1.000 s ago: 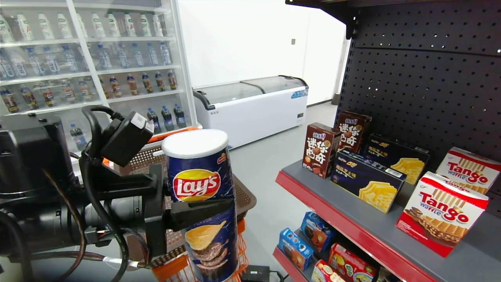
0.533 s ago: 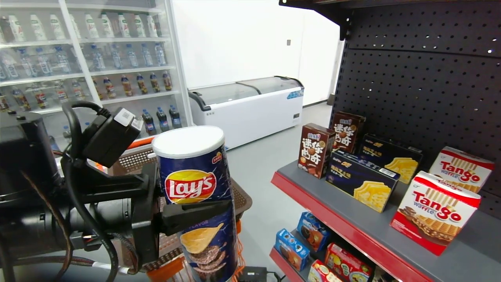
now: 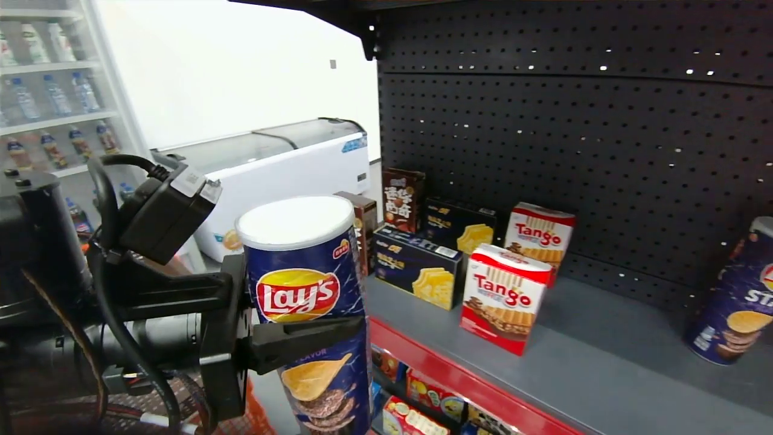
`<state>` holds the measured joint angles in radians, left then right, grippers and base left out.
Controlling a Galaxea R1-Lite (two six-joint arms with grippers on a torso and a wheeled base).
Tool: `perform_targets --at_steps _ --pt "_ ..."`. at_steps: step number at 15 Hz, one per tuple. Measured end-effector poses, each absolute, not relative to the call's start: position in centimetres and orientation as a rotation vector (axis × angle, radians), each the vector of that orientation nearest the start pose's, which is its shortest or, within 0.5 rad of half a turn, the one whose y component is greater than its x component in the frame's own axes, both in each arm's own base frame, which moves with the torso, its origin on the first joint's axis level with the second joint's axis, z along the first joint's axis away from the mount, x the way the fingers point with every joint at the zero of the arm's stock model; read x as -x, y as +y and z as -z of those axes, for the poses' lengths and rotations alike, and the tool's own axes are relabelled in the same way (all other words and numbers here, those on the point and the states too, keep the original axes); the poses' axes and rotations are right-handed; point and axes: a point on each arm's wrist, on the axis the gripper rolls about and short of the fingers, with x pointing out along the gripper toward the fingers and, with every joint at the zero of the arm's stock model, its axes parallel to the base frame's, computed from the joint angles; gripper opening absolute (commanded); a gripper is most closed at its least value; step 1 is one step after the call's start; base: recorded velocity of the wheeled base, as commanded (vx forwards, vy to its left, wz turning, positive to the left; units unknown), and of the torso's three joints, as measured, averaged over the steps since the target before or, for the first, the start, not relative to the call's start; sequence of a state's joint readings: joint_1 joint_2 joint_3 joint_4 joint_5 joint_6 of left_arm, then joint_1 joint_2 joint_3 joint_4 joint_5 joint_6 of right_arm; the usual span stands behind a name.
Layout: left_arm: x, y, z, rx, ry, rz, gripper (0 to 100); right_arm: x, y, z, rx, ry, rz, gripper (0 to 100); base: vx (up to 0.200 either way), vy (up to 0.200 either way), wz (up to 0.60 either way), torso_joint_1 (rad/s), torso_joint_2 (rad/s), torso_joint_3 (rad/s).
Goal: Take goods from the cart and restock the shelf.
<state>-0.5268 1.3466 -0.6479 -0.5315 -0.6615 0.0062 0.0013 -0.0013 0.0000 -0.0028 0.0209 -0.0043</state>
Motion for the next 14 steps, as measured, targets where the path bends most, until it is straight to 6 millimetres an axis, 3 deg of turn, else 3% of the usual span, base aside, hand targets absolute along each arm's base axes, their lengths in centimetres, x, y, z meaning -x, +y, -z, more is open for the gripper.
perform_targets --at_steps 1,13,14 --pt "-17.57 -11.91 -22.16 0.006 0.174 1.189 0 2.29 0.04 -7.57 0.004 -0.004 -0.022 100 0.000 0.000 -0.60 0.007 0.00 0.002" --pt "-17.58 -11.91 -22.14 0.006 0.175 1.189 0 2.29 0.04 -7.57 0.004 -0.004 -0.023 100 0.000 0.000 0.00 0.000 0.00 0.000" --pt "-17.58 -11.91 -22.14 0.006 0.175 1.189 0 2.29 0.05 -7.57 0.004 -0.004 -0.022 100 0.000 0.000 -0.60 0.002 0.00 0.002"
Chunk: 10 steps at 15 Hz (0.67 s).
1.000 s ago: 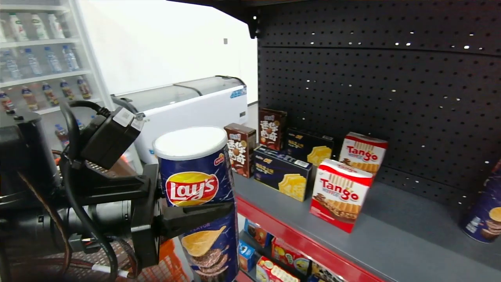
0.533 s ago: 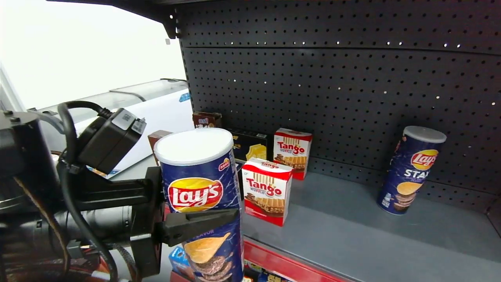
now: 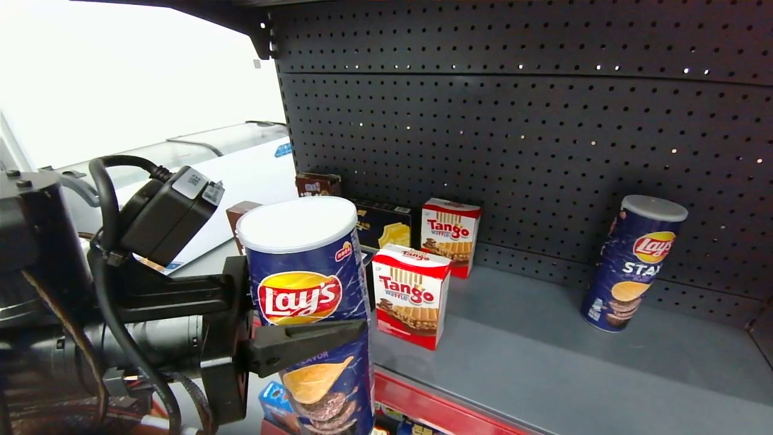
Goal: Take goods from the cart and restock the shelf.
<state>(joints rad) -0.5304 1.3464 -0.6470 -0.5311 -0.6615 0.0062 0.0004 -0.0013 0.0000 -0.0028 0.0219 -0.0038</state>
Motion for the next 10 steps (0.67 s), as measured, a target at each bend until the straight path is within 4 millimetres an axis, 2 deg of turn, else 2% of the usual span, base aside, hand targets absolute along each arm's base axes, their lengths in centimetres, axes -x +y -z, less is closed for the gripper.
perform_targets --at_steps 10 --pt "-17.61 -11.90 -22.08 0.007 0.178 1.187 0 2.29 0.05 -7.57 0.004 -0.004 -0.023 100 0.000 0.000 -0.60 0.001 0.00 0.005"
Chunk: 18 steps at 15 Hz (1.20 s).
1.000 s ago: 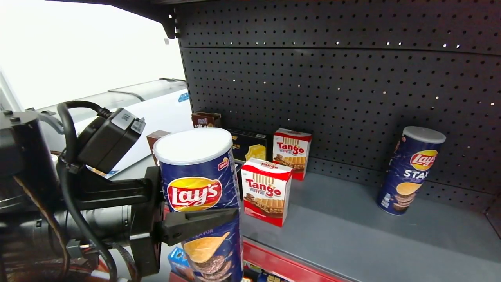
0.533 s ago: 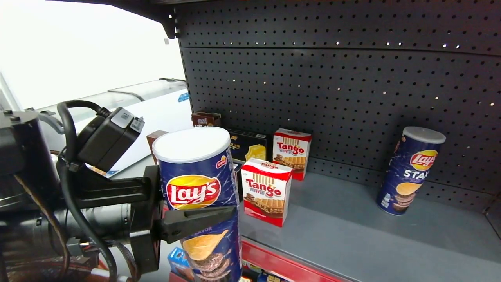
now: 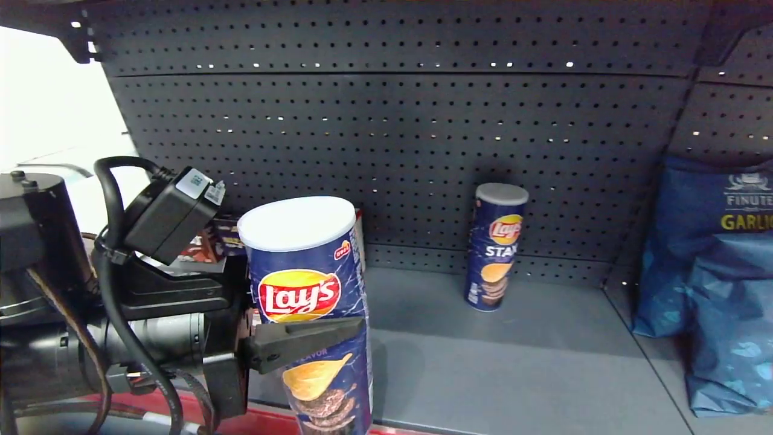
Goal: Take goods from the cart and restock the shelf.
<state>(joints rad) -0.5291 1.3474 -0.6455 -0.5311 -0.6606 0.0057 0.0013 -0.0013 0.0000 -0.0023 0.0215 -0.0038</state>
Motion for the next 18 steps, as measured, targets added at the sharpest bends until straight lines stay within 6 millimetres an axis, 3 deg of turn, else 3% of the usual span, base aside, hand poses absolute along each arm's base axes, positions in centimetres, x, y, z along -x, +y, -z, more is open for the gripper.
perform_targets --at_steps 18 --pt "-17.4 -11.6 -21.0 0.010 0.215 1.176 0 2.4 0.1 -8.0 0.026 -0.013 -0.050 100 0.000 0.000 0.00 0.000 0.00 0.000"
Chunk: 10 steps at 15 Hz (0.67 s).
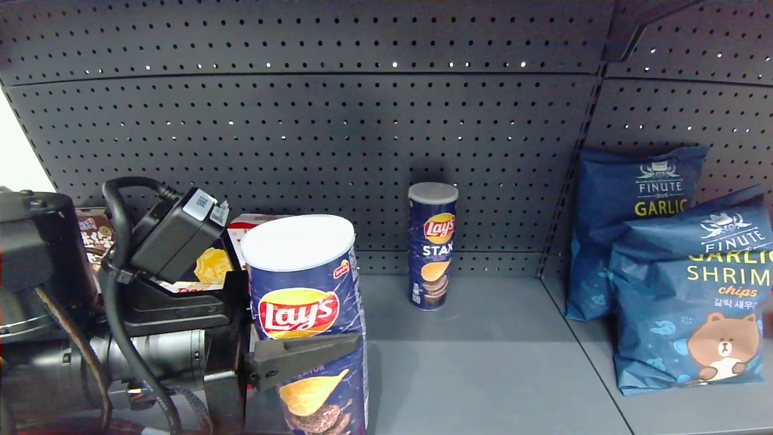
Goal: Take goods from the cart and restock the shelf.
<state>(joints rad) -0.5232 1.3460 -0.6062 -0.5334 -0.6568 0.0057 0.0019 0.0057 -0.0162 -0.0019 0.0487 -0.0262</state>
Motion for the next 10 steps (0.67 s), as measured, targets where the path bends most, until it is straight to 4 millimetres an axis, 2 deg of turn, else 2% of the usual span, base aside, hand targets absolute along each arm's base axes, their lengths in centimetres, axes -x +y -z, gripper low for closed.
perform_targets --at_steps 2,5,8,10 --pt "-17.5 -11.7 -21.2 0.009 0.207 1.177 0 2.7 0.1 -10.9 0.008 -0.064 -0.062 100 0.000 0.000 0.00 0.000 0.00 0.000" --pt "-17.8 -11.9 -21.4 0.008 0.203 1.176 0 2.1 0.2 -16.9 0.005 -0.078 -0.127 100 0.000 0.000 0.00 0.000 0.00 0.000" --pt "-17.9 -12.0 -21.4 0.004 0.205 1.163 0 -0.5 0.4 -19.7 0.023 0.009 -0.259 100 0.000 0.000 0.00 0.000 0.00 0.000" --pt "-18.1 -12.1 -21.3 0.001 0.209 1.143 0 -2.9 0.9 -21.5 0.034 0.075 -0.353 100 0.000 0.000 0.00 0.000 0.00 0.000"
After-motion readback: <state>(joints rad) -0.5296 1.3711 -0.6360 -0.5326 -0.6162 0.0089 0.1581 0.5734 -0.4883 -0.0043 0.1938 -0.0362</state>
